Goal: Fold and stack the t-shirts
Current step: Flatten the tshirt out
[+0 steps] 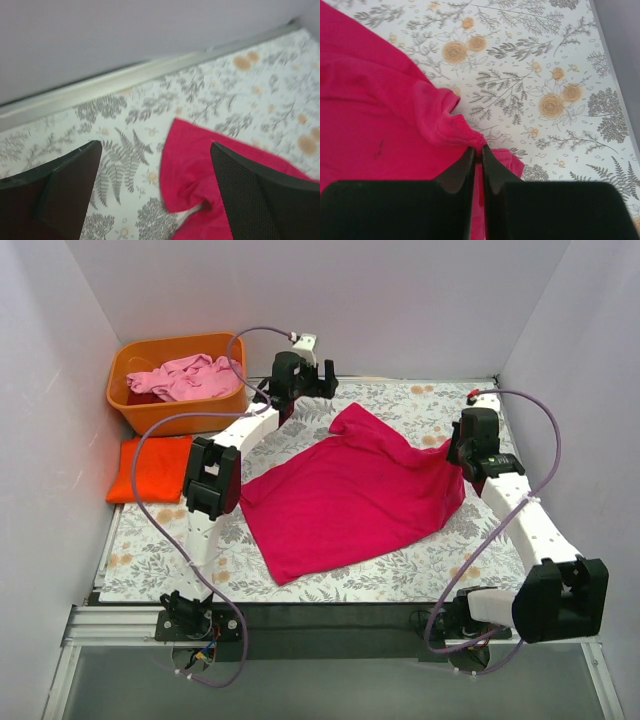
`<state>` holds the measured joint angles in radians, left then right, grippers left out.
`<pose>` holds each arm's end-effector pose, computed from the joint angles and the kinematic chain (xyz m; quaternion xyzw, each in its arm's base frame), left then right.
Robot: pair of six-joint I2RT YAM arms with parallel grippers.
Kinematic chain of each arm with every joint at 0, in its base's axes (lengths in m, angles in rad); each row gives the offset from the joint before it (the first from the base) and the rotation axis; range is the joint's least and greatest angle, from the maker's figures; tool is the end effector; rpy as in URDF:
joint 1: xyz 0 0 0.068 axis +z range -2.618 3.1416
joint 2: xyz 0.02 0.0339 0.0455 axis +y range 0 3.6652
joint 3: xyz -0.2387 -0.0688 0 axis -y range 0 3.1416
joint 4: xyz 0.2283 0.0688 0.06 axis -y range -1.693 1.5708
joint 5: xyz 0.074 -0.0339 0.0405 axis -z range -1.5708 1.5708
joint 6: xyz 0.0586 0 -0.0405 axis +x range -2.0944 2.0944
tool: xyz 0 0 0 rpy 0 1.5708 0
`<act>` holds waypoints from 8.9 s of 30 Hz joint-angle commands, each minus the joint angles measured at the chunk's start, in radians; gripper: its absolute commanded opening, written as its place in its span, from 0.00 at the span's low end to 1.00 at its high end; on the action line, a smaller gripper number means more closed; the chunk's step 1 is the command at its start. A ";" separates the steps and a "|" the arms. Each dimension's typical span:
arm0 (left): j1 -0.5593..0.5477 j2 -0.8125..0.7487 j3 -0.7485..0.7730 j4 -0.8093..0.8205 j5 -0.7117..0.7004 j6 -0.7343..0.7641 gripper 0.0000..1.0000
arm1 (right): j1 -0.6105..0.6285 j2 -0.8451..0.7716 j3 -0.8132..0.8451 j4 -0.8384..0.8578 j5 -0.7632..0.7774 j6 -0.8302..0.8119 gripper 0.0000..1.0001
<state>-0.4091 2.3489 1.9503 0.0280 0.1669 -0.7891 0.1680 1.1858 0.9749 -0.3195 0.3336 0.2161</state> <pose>0.4953 -0.2254 0.2025 -0.1091 0.8165 -0.3741 0.4260 0.2770 0.0275 0.2802 0.1031 0.8534 -0.0479 0.5086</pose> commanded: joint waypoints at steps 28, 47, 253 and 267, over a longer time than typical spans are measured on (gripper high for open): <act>-0.195 -1.176 -1.255 -0.361 -0.584 -0.366 0.75 | 0.234 0.135 -0.102 -0.062 -0.476 -0.073 0.57; 0.088 -0.942 -1.140 -0.309 -0.372 -0.321 0.56 | 0.387 0.423 0.025 -0.107 -0.501 -0.119 0.35; 0.291 -0.804 -1.173 -0.335 -0.153 -0.134 0.00 | 0.866 0.795 0.472 -0.141 -0.633 -0.408 0.26; 0.293 -0.818 -1.180 -0.246 -0.219 -0.150 0.00 | 0.378 0.771 0.556 -0.113 -0.386 -0.245 0.38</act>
<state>-0.1154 1.5475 0.7738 -0.2493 -0.0193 -0.9459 0.6193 1.9476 1.4998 -0.4377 -0.1452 -0.0967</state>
